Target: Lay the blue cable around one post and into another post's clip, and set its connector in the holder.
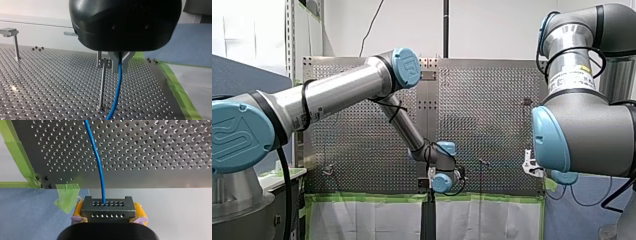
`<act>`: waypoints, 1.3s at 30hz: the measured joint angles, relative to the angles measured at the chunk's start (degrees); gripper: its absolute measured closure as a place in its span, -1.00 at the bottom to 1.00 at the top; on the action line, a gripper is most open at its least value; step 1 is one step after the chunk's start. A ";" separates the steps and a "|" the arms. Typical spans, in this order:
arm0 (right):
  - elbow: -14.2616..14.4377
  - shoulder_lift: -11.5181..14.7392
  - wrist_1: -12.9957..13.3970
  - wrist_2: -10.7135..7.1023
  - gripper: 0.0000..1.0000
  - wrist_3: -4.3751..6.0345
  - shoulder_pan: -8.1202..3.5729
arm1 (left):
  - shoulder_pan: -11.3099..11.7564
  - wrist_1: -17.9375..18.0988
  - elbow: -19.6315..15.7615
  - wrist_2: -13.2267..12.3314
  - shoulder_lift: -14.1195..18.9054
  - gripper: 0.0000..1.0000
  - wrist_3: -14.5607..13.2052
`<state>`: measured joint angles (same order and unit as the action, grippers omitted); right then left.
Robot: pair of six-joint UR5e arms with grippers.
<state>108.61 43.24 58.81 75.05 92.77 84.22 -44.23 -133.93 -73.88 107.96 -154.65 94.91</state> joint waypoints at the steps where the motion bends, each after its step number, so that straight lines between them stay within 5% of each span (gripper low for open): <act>1: 0.01 -0.01 0.00 0.03 1.00 0.01 -0.03 | 0.00 -0.05 0.00 0.02 -0.02 1.00 0.00; 39: -1.42 -2.21 1.84 -0.86 1.00 0.65 -0.77 | 0.61 -0.33 1.83 -0.28 -0.58 1.00 0.07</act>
<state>107.19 41.04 60.66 74.19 93.42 83.45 -43.62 -134.26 -72.06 107.67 -155.23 94.99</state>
